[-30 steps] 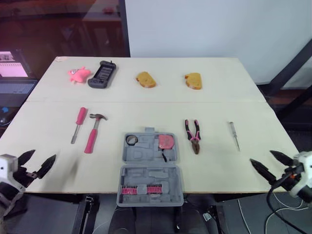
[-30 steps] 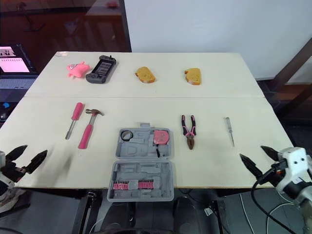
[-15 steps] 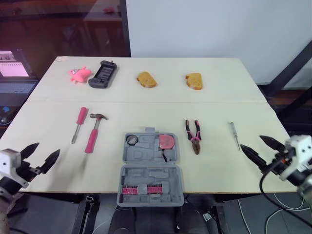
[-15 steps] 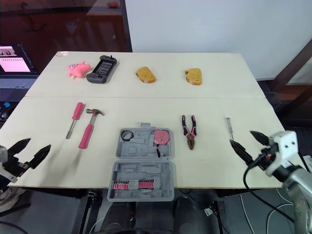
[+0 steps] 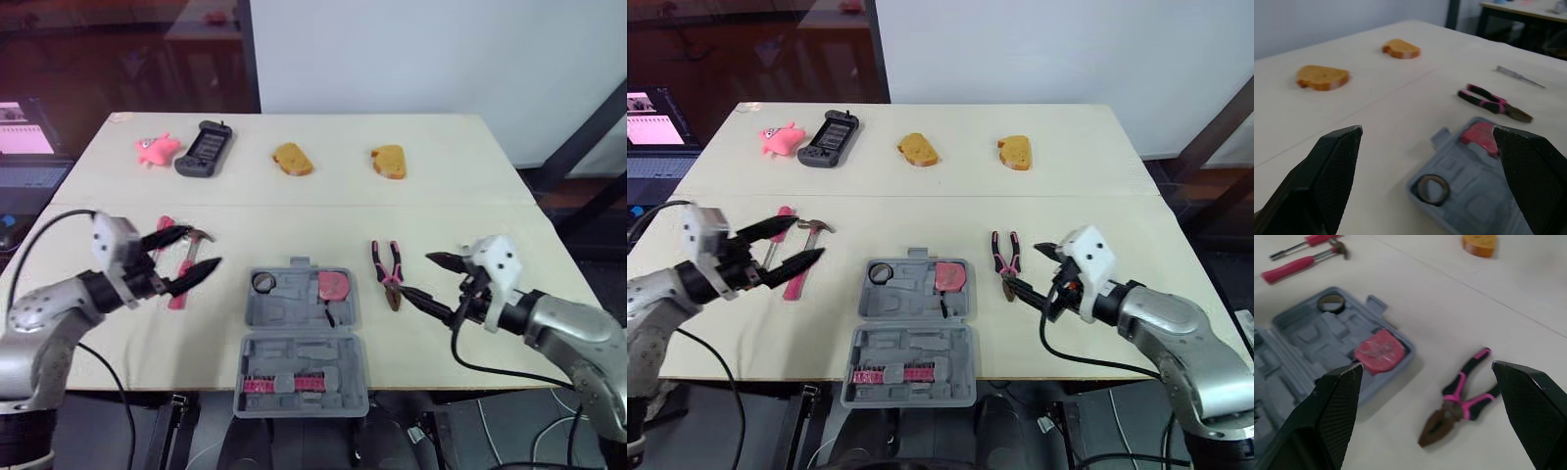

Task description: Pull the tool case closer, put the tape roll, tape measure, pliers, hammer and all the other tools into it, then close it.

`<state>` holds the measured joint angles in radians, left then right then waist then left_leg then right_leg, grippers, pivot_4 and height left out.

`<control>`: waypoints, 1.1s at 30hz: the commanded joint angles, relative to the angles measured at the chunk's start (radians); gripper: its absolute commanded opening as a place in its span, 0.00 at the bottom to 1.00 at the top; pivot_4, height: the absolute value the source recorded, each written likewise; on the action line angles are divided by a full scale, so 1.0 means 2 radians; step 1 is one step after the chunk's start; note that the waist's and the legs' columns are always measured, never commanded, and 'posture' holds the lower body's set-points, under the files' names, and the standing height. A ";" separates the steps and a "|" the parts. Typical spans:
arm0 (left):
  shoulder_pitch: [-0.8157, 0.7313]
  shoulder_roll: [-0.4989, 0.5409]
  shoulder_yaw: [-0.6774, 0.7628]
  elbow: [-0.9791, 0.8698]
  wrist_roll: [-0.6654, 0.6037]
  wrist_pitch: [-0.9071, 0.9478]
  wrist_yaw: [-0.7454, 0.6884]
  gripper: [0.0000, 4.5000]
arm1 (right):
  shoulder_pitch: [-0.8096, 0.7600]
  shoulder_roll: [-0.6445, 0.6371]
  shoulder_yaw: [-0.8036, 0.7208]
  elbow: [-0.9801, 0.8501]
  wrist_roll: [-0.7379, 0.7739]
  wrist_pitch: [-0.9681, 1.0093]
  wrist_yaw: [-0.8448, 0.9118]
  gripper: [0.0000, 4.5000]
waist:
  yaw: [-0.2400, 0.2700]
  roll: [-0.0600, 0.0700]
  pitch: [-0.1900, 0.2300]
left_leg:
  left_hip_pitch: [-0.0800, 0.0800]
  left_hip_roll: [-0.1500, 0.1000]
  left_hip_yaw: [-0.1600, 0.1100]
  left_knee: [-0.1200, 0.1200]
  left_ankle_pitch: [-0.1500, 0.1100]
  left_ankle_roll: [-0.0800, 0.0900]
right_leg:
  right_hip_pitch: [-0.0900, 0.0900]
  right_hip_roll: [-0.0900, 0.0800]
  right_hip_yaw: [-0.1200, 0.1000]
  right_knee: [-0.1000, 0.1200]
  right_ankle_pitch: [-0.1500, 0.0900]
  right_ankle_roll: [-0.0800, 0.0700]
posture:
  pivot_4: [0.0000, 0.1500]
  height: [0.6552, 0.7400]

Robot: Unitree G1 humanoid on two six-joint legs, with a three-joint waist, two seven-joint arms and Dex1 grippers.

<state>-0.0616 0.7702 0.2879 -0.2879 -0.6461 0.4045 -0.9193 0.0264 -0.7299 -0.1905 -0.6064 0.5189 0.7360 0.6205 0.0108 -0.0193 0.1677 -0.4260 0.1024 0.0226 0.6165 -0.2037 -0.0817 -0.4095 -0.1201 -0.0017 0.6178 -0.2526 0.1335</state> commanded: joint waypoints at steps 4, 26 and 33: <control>-0.048 0.043 -0.027 -0.028 -0.025 0.033 -0.065 1.00 | 0.039 0.042 0.015 -0.017 -0.054 -0.010 -0.079 0.99 | 0.003 0.000 0.000 | -0.001 0.000 0.000 0.001 0.000 0.000 | 0.000 0.000 0.000 -0.001 0.000 0.000 | 1.00 0.77; -0.161 0.085 -0.137 -0.005 0.031 0.038 -0.181 1.00 | -0.019 0.205 0.114 0.135 -0.171 -0.017 -0.225 0.99 | 0.000 0.000 0.000 | -0.001 0.000 0.000 0.000 0.000 0.000 | 0.000 0.000 0.000 0.000 0.000 0.000 | 1.00 0.77; -0.125 0.087 -0.118 -0.017 0.036 0.027 -0.171 1.00 | -0.032 0.233 0.100 0.202 -0.173 -0.061 -0.224 0.99 | -0.002 0.000 0.000 | -0.001 0.000 0.000 0.000 0.000 0.000 | 0.000 0.000 0.000 0.000 0.000 0.000 | 1.00 0.77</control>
<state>-0.3146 0.9288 0.0157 -0.2863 -0.5751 0.4769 -1.2638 -0.0262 -0.2771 0.0241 -0.2148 0.1700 0.6418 0.1674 0.0076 -0.0187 0.1682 -0.4270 0.1025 0.0223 0.6168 -0.2036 -0.0815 -0.4097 -0.1197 -0.0016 0.6183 -0.2528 0.1341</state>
